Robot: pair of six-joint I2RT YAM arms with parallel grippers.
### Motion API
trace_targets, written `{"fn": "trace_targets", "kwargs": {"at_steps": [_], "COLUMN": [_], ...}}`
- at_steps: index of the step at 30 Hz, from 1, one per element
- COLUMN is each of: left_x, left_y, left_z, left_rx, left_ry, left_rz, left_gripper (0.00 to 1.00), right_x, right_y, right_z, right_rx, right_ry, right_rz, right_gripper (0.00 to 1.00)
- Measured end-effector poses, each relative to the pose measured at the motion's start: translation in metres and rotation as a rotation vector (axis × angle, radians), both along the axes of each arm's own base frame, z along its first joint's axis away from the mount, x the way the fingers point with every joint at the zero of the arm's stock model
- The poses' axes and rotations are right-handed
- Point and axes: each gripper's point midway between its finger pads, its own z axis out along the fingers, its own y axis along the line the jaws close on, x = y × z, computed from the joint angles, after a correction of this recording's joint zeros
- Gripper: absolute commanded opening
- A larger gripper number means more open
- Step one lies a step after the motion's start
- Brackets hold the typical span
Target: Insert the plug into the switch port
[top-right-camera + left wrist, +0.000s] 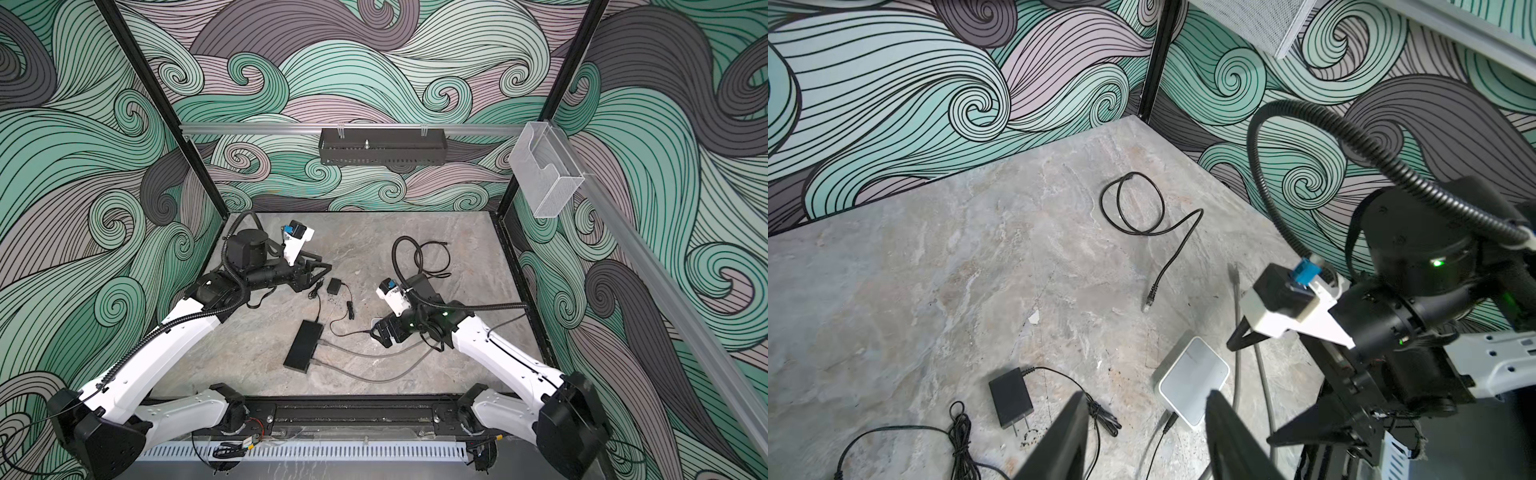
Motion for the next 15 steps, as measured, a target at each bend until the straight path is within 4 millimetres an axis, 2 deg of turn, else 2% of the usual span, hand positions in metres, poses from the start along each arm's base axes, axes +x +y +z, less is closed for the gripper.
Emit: {"fn": "trace_targets", "kwargs": {"at_steps": [4,8,10,15], "left_x": [-0.001,-0.004,-0.006,-0.011], "left_y": [-0.002,-0.005,-0.008,-0.013], "left_z": [0.003,0.006,0.009,0.013], "left_rx": [-0.013,-0.033,-0.048,-0.077], "left_ry": [-0.006,-0.006,-0.005,0.001], "left_rz": [-0.015,-0.035,-0.053,-0.087], "left_gripper": [0.49,0.49,0.49,0.49], "right_x": [-0.004,0.019,0.027,0.024], "right_y": [0.008,0.008,0.001,-0.031], "right_z": [-0.005,-0.024,-0.042,-0.082], "right_rx": [-0.1,-0.293,-0.384,-0.517], "right_ry": [-0.18,-0.237,-0.236,-0.112], "right_rz": [0.285,0.462,0.517,0.584], "right_gripper": [1.0,1.0,0.99,0.99]}}
